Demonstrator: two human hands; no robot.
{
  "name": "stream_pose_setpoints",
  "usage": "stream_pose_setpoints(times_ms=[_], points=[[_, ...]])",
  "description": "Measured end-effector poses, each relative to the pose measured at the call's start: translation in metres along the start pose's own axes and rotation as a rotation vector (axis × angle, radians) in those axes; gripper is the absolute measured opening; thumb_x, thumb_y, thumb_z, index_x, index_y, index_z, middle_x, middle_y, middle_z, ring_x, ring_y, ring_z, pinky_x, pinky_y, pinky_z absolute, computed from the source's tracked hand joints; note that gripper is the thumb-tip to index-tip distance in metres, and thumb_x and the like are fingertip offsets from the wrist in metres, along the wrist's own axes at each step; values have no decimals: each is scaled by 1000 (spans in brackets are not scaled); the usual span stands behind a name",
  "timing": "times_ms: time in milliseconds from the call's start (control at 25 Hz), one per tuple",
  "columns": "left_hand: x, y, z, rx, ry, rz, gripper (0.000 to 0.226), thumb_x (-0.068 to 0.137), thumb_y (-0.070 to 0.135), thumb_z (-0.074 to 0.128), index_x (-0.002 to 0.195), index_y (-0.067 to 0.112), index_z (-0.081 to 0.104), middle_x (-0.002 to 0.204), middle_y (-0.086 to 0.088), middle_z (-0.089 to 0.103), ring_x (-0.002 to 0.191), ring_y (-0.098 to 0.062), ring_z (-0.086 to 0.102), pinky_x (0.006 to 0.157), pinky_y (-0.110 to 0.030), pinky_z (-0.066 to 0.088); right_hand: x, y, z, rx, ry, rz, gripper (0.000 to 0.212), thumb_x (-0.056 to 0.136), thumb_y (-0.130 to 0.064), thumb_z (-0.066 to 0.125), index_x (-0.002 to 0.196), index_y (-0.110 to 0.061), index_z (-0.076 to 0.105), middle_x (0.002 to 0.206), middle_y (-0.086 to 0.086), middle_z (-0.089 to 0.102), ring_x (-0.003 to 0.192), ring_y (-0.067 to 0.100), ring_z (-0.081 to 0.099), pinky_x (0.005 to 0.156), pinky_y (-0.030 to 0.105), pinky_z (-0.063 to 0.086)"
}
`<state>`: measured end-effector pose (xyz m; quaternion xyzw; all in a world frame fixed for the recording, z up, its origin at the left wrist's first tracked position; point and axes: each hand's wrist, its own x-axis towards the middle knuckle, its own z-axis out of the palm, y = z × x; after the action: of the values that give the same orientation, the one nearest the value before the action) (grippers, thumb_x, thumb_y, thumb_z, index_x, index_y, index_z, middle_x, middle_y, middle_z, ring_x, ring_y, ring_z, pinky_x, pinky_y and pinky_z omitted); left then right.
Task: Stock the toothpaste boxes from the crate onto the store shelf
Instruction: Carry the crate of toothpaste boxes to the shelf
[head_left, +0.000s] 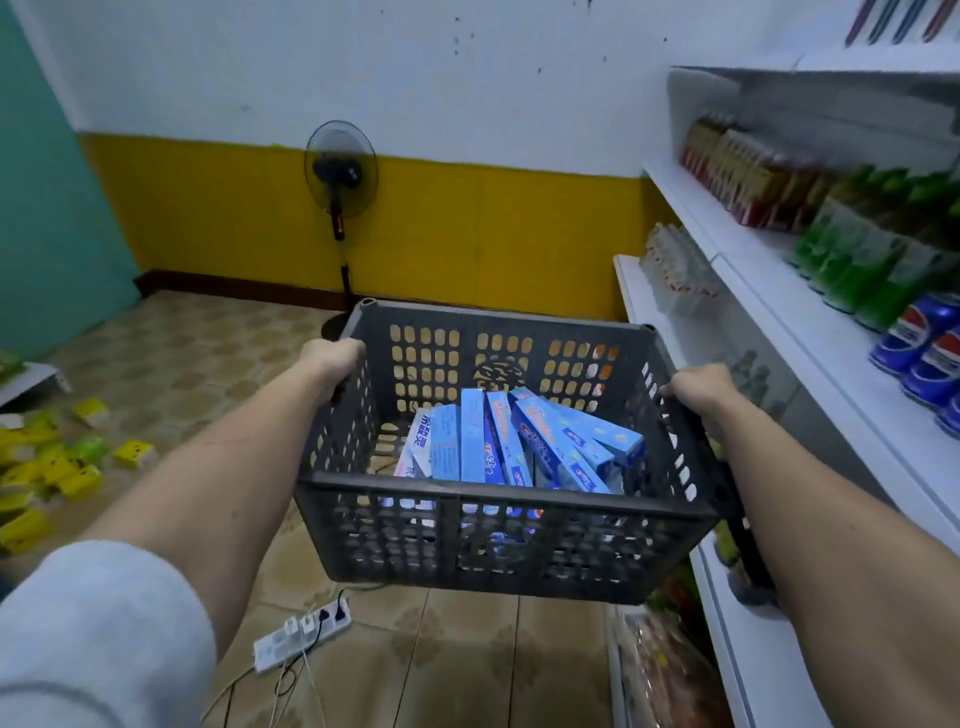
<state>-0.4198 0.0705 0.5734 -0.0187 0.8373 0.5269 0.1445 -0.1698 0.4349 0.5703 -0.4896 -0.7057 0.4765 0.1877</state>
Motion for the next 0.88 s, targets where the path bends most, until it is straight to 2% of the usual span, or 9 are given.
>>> stream_pose_setpoints(times_ms=[80,200,360,480,680,880], points=[[28,14,11,4,1,-12,38,86,30,57,108,0,64,65,-9,53,49,-21,45,45,-26,35,37,-14,8,-24,-21,2,11,73,1,63,63,2,66,75,31,69,69,42,68,71,58,58],[71,32,31,13,13,-18,47,85,34,57,115,-1,63,72,-10,55,54,-21,48,45,-26,37,114,-8,28,-61,-20,32,15,60,-10,59,61,1,69,73,28,70,77,47,70,69,66,55],[145,53,61,14,13,-31,50,84,35,57,116,-2,63,71,-10,55,52,-22,47,47,-26,36,190,-15,60,-108,-17,81,18,58,-14,62,66,-3,73,78,23,71,78,44,70,71,62,58],[209,68,87,33,-17,-36,46,85,35,56,112,0,64,70,-10,53,53,-20,46,48,-26,35,237,-34,90,-126,3,107,22,57,-14,61,70,1,71,80,25,71,77,43,69,71,65,56],[318,96,125,58,-38,-50,53,88,43,50,116,0,63,74,-12,56,60,-24,50,51,-28,38,312,-74,143,-136,74,154,20,58,-17,65,71,-3,70,83,21,71,81,40,69,82,55,57],[422,144,166,87,-38,-26,58,83,46,52,116,0,65,82,-13,60,57,-24,51,50,-27,39,388,-101,182,-92,130,180,16,62,-16,61,70,-6,70,88,19,70,85,38,67,85,50,58]])
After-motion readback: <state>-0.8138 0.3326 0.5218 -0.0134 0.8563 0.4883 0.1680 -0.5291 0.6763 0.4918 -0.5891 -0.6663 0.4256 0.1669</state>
